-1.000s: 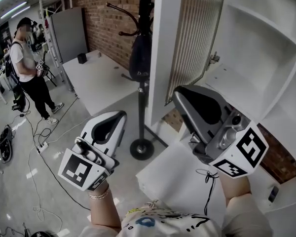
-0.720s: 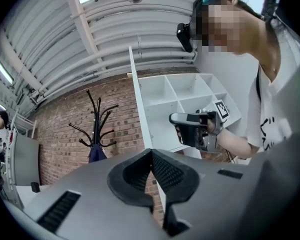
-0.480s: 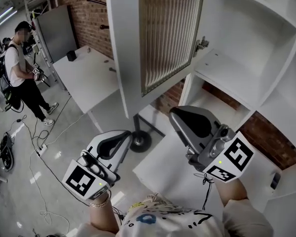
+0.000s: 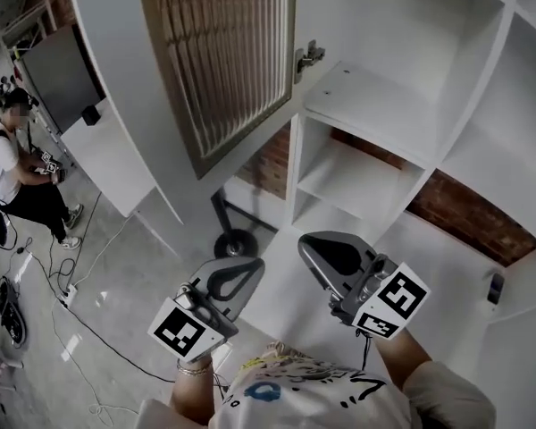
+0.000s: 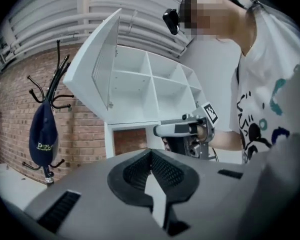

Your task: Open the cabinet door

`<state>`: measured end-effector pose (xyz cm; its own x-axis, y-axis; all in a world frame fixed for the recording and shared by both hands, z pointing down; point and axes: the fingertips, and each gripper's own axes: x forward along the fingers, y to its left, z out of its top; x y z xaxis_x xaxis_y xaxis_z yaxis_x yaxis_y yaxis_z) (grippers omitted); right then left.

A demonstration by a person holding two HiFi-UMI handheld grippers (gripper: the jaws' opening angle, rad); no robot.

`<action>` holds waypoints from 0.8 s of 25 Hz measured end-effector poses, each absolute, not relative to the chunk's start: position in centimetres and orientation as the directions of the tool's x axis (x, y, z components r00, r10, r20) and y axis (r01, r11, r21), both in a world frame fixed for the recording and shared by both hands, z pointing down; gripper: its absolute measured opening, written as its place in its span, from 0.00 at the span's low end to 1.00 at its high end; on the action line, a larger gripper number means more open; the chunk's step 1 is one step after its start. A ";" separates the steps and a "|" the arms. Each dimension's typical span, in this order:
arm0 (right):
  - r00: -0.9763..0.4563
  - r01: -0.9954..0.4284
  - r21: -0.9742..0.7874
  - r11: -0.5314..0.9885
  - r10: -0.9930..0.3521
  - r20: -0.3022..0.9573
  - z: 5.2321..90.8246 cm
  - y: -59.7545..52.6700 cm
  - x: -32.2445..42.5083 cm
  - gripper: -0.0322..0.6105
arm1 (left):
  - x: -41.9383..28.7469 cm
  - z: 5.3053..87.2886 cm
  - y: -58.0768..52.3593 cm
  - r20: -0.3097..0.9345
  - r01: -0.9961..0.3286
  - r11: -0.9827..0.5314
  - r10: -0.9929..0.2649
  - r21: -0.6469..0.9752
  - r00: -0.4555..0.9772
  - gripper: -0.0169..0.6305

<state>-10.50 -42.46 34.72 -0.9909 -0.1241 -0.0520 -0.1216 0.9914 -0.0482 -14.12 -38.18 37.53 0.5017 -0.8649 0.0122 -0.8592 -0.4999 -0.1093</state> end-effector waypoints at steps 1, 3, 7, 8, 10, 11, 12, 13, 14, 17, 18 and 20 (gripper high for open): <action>-0.989 -0.140 -0.048 0.989 -0.142 -0.042 35.4 -42.6 -9.9 0.09 | -13.6 37.8 -38.5 0.003 -0.852 -0.516 -0.855 -0.089 0.518 0.05; -0.983 -0.180 -0.049 0.982 -0.181 -0.027 36.6 -42.7 -8.5 0.09 | -12.6 38.3 -38.9 -0.015 -0.836 -0.546 -0.837 -0.052 0.547 0.05; -0.961 -0.275 -0.069 0.959 -0.277 -0.009 38.7 -43.1 -4.9 0.09 | -10.1 39.6 -39.8 -0.026 -0.790 -0.613 -0.789 -0.013 0.614 0.05; -0.952 -0.303 -0.077 0.950 -0.305 -0.005 39.1 -43.2 -3.9 0.09 | -9.3 39.8 -39.9 -0.028 -0.774 -0.633 -0.774 -0.007 0.633 0.05; -0.931 -0.365 -0.092 0.927 -0.366 0.007 39.9 -43.4 -1.8 0.09 | -7.8 40.3 -40.3 -0.030 -0.742 -0.670 -0.742 0.005 0.670 0.05; -0.918 -0.395 -0.098 0.913 -0.396 0.014 40.3 -43.5 -0.7 0.09 | -7.1 40.6 -40.5 -0.030 -0.726 -0.687 -0.726 0.011 0.687 0.05; -0.905 -0.424 -0.106 0.900 -0.424 0.022 40.8 -43.5 0.3 0.09 | -6.3 40.8 -40.7 -0.030 -0.711 -0.703 -0.711 0.019 0.703 0.05; -0.893 -0.450 -0.119 0.885 -0.449 0.033 41.3 -43.5 1.2 0.09 | -5.5 41.1 -40.9 -0.032 -0.694 -0.719 -0.695 0.031 0.719 0.05; -0.881 -0.472 -0.137 0.871 -0.471 0.046 41.9 -43.4 2.0 0.09 | -4.6 41.4 -41.0 -0.037 -0.674 -0.737 -0.676 0.050 0.736 0.05; -0.848 -0.530 -0.179 0.829 -0.520 0.106 44.2 -42.8 4.1 0.09 | -1.6 42.7 -40.7 -0.045 -0.592 -0.795 -0.601 0.133 0.798 0.05; -0.835 -0.550 -0.185 0.815 -0.535 0.124 44.9 -42.6 4.8 0.09 | -0.7 43.2 -40.5 -0.039 -0.565 -0.811 -0.576 0.150 0.816 0.05; -0.809 -0.588 -0.189 0.787 -0.568 0.152 46.0 -42.2 6.1 0.09 | 0.9 44.2 -40.3 -0.017 -0.532 -0.833 -0.540 0.153 0.841 0.05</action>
